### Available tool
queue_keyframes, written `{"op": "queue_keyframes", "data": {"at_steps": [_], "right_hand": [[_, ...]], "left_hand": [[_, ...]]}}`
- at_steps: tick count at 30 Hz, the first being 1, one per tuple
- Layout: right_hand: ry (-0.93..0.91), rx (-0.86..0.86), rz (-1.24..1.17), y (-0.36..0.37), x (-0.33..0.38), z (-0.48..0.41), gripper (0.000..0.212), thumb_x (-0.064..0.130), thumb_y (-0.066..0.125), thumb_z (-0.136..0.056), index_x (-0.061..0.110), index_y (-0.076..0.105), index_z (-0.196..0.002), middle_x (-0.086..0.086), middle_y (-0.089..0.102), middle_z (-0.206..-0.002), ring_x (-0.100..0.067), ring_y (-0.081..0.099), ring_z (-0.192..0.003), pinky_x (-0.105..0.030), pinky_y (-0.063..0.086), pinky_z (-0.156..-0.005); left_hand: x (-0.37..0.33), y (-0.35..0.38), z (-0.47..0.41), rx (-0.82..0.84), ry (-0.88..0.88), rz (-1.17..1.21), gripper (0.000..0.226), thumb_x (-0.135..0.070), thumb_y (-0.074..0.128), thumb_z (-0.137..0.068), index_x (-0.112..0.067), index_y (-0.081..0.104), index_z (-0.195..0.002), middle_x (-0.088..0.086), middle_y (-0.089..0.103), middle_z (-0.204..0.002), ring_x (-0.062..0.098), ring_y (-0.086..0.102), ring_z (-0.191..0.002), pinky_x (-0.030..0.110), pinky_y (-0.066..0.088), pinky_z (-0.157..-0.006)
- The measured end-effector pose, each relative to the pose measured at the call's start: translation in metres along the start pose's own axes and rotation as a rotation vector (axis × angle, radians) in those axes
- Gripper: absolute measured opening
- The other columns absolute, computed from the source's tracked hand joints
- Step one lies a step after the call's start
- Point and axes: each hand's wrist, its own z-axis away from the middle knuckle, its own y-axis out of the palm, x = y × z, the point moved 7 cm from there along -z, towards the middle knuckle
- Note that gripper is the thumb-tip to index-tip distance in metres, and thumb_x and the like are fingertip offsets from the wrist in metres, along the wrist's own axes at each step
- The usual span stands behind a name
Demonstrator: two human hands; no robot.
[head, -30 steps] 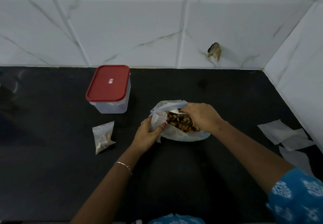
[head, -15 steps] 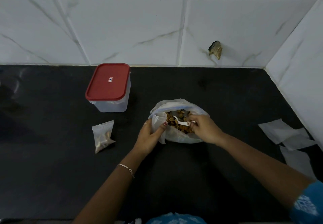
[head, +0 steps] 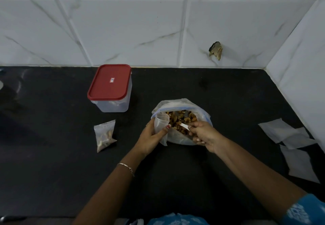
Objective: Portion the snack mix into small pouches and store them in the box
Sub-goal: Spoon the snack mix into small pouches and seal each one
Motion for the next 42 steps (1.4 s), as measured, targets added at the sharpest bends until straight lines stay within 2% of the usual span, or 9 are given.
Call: {"op": "queue_keyframes", "data": {"at_steps": [4,6,12,17,20,25,30,37,42], "right_hand": [[-0.032,0.0,0.016,-0.003,0.001,0.007,0.018,0.012,0.046,-0.101,0.013,0.061,-0.112,-0.006,0.053,-0.08,-0.004,0.037,-0.04,-0.015,0.027,-0.033],[-0.053,-0.003,0.025,-0.006,0.002,0.012,0.018,0.012,0.047,-0.1,0.013,0.062,-0.111,-0.006,0.053,-0.08,-0.004,0.037,-0.04,-0.015,0.028,-0.033],[-0.086,-0.02,0.023,-0.014,0.002,0.027,0.017,0.01,0.049,-0.099,0.015,0.063,-0.108,-0.005,0.054,-0.077,-0.004,0.038,-0.04,-0.014,0.028,-0.034],[-0.114,-0.045,0.032,-0.02,0.006,0.039,0.018,0.012,0.049,-0.099,0.014,0.064,-0.109,-0.004,0.055,-0.077,-0.004,0.038,-0.039,-0.014,0.028,-0.034],[-0.139,-0.059,0.038,-0.023,0.01,0.048,0.016,0.013,0.05,-0.099,0.014,0.064,-0.107,-0.004,0.054,-0.075,-0.005,0.037,-0.04,-0.015,0.027,-0.034],[-0.191,-0.071,0.047,-0.028,0.019,0.062,0.016,0.014,0.049,-0.099,0.012,0.064,-0.107,-0.003,0.052,-0.072,-0.005,0.036,-0.04,-0.015,0.026,-0.034],[-0.225,-0.057,0.034,-0.031,0.029,0.08,0.017,0.014,0.049,-0.099,0.01,0.064,-0.108,-0.002,0.05,-0.069,-0.004,0.036,-0.04,-0.015,0.025,-0.035],[-0.278,-0.035,0.071,-0.028,0.043,0.099,0.017,0.013,0.05,-0.099,0.01,0.065,-0.104,0.0,0.049,-0.064,-0.005,0.034,-0.041,-0.015,0.024,-0.036],[-0.301,-0.078,0.168,-0.023,0.049,0.1,0.016,0.014,0.051,-0.098,0.011,0.066,-0.103,-0.002,0.05,-0.066,-0.007,0.035,-0.043,-0.017,0.027,-0.04]], "left_hand": [[0.002,-0.011,0.006,-0.125,0.089,-0.278,0.064,-0.044,0.068,-0.084,-0.04,0.037,-0.14,-0.012,0.007,-0.156,0.012,0.018,-0.142,0.039,0.031,-0.114],[-0.001,-0.015,0.012,-0.2,0.144,-0.345,0.066,-0.042,0.072,-0.082,-0.034,0.041,-0.139,-0.014,0.003,-0.153,0.014,0.013,-0.142,0.037,0.03,-0.113],[-0.02,-0.012,0.026,-0.266,0.239,-0.472,0.064,-0.035,0.077,-0.077,-0.026,0.047,-0.133,-0.006,0.017,-0.142,0.009,0.022,-0.129,0.025,0.031,-0.103],[-0.031,-0.01,0.026,-0.301,0.2,-0.589,0.06,-0.039,0.074,-0.078,-0.02,0.049,-0.13,-0.009,0.045,-0.12,0.011,0.046,-0.114,0.047,0.043,-0.103],[-0.032,-0.008,0.025,-0.296,0.166,-0.625,0.063,-0.043,0.071,-0.078,-0.023,0.047,-0.133,-0.005,0.055,-0.125,0.015,0.052,-0.118,0.049,0.038,-0.106],[-0.037,-0.005,0.028,-0.29,0.135,-0.685,0.062,-0.036,0.071,-0.082,-0.021,0.044,-0.136,-0.002,0.054,-0.131,0.016,0.048,-0.125,0.043,0.023,-0.111],[-0.042,-0.002,0.026,-0.263,0.142,-0.738,0.058,-0.034,0.071,-0.081,-0.023,0.046,-0.132,-0.004,0.055,-0.129,0.015,0.048,-0.123,0.042,0.023,-0.108],[-0.058,0.011,0.022,-0.182,0.26,-0.689,0.05,-0.033,0.072,-0.079,-0.027,0.05,-0.124,-0.009,0.058,-0.12,0.014,0.052,-0.118,0.037,0.027,-0.105],[-0.056,0.017,0.019,-0.11,0.255,-0.635,0.065,-0.056,0.063,-0.068,-0.028,0.05,-0.126,-0.01,0.058,-0.121,0.013,0.055,-0.115,0.049,0.045,-0.1]]}}
